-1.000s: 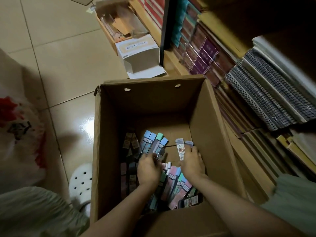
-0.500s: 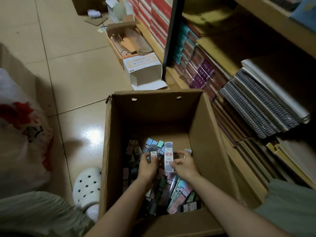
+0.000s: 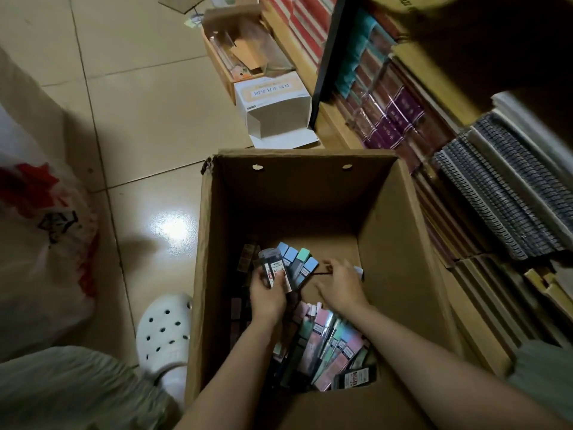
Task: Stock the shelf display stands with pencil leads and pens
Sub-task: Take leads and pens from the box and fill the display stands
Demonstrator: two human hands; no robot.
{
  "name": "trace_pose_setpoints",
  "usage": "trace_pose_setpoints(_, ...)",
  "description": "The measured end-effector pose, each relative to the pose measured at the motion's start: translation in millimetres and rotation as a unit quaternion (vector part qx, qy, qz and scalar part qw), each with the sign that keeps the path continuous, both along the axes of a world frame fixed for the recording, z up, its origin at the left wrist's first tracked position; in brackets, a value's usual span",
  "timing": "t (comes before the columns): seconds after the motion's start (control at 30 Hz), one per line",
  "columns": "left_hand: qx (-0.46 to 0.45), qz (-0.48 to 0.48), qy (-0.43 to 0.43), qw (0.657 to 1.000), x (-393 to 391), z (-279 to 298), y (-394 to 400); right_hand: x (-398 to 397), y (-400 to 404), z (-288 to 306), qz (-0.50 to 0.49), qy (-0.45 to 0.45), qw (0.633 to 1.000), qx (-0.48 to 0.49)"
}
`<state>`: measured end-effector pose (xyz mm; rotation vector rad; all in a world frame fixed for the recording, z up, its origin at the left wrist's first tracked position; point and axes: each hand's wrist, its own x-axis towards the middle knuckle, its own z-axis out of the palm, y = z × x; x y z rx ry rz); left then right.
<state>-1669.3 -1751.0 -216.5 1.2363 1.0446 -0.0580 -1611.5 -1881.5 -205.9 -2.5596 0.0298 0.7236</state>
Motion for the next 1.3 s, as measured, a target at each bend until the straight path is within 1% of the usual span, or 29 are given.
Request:
trace_pose_setpoints(0.03, -0.003, 0.006, 0.001, 1.0, 0.3, -2.6, 0.7, 1.7, 3.6, -5.7, 0.017, 0.002, 0.999, -0.03)
trace_pose_setpoints(0.1, 0.0, 0.012, -0.005, 1.0, 0.4, -6.9, 0.5, 2.6, 13.1, -16.3, 0.02, 0.005, 0.998, -0.066)
trace_pose_setpoints(0.17, 0.013, 0.013, -0.011, 1.0, 0.5, -9.5, 0.0, 0.5, 22.3, -25.4, 0.014, -0.008, 0.996, -0.083)
trace_pose_setpoints(0.23, 0.026, 0.013, -0.009, 1.0, 0.1, -10.7, -0.3, -2.4, 28.0, -31.9, 0.02, -0.041, 0.994, -0.099)
trace_pose_setpoints(0.33, 0.038, -0.002, -0.003, 0.999, 0.5, -12.4, -1.8, -3.4, 29.4, -37.1, 0.003, -0.06, 0.994, -0.092)
trace_pose_setpoints(0.37, 0.039, -0.006, 0.0, 0.999, 0.3, -12.6, -2.9, -2.7, 28.8, -36.6, -0.02, -0.057, 0.995, -0.078)
trace_pose_setpoints(0.43, 0.042, -0.013, 0.003, 0.999, -0.4, -11.3, -4.3, 1.1, 26.4, -32.5, -0.1, -0.037, 0.994, -0.016)
trace_pose_setpoints(0.5, 0.038, -0.017, -0.001, 0.999, -0.9, -7.1, -5.4, 4.9, 22.7, -23.9, -0.191, -0.028, 0.979, 0.068)
trace_pose_setpoints(0.57, 0.013, -0.024, -0.009, 1.0, -0.2, 0.3, -6.7, 6.9, 17.2, -10.9, -0.228, -0.059, 0.965, 0.117)
trace_pose_setpoints(0.63, -0.003, -0.045, -0.029, 0.999, 4.7, 12.0, -7.5, 9.8, 9.4, 8.1, -0.212, -0.102, 0.96, 0.15)
trace_pose_setpoints(0.73, 0.028, -0.12, -0.072, 0.99, 23.7, 36.4, -5.4, 21.4, -5.2, 52.5, -0.158, -0.152, 0.959, 0.179)
trace_pose_setpoints(0.83, 0.054, -0.192, -0.122, 0.972, 52.4, 74.7, -3.6, 37.3, -22.9, 116.3, -0.094, -0.213, 0.956, 0.181)
trace_pose_setpoints(0.93, 0.075, -0.28, -0.178, 0.94, 81.3, 131.7, -3.5, 45.3, -41.4, 187.8, -0.046, -0.285, 0.941, 0.176)
trace_pose_setpoints(1.03, 0.134, -0.395, -0.236, 0.878, 104.9, 195.1, -7.0, 45.8, -59.6, 253.2, -0.041, -0.33, 0.926, 0.179)
trace_pose_setpoints(1.1, 0.166, -0.449, -0.276, 0.833, 116.5, 235.4, -13.2, 43.1, -71.4, 291.1, -0.038, -0.367, 0.913, 0.176)
trace_pose_setpoints(1.17, 0.192, -0.487, -0.313, 0.793, 124.5, 272.0, -21.0, 37.3, -82.8, 322.7, -0.035, -0.398, 0.899, 0.179)
trace_pose_setpoints(1.23, 0.2, -0.508, -0.343, 0.765, 128.9, 302.1, -29.1, 30.1, -93.1, 348.4, -0.033, -0.429, 0.887, 0.165)
trace_pose_setpoints(1.3, 0.202, -0.516, -0.373, 0.744, 130.3, 324.9, -37.6, 22.8, -101.9, 370.0, -0.034, -0.452, 0.879, 0.149)
